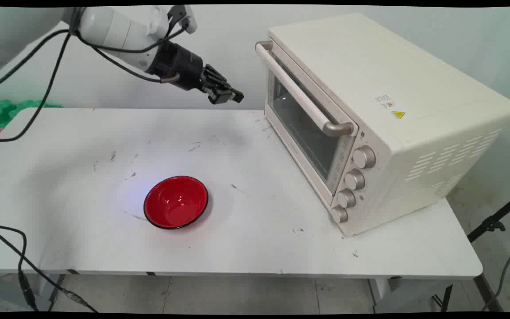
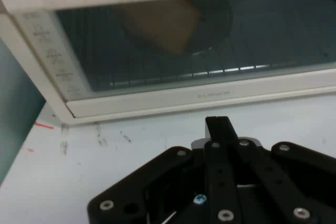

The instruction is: Open the oven

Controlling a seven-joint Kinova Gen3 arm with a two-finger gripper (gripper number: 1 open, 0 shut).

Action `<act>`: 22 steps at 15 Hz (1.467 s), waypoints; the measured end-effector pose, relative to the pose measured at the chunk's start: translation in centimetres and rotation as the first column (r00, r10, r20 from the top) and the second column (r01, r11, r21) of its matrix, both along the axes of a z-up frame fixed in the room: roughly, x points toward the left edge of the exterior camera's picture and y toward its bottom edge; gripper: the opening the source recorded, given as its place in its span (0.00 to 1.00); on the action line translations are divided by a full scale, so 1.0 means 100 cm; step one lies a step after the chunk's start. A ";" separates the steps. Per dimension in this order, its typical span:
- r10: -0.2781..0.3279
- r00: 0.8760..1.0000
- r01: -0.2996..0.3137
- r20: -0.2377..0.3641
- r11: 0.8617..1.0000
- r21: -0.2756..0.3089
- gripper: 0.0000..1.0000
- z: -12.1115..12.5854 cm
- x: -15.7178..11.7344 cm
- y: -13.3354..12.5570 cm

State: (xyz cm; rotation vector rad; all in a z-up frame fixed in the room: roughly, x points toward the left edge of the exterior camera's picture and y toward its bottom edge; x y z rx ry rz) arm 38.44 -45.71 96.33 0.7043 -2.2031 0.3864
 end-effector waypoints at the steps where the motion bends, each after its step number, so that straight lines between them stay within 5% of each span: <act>1: -0.001 1.000 0.001 -0.001 1.000 -0.003 0.00 0.003 0.001 0.000; 8: 0.008 1.000 -0.008 -0.013 1.000 -0.020 0.00 0.035 0.004 0.004; 9: 0.011 1.000 -0.012 -0.017 1.000 -0.022 1.00 0.040 0.005 0.005; 22: 0.072 0.996 -0.073 -0.051 0.997 -0.014 1.00 0.092 -0.017 0.001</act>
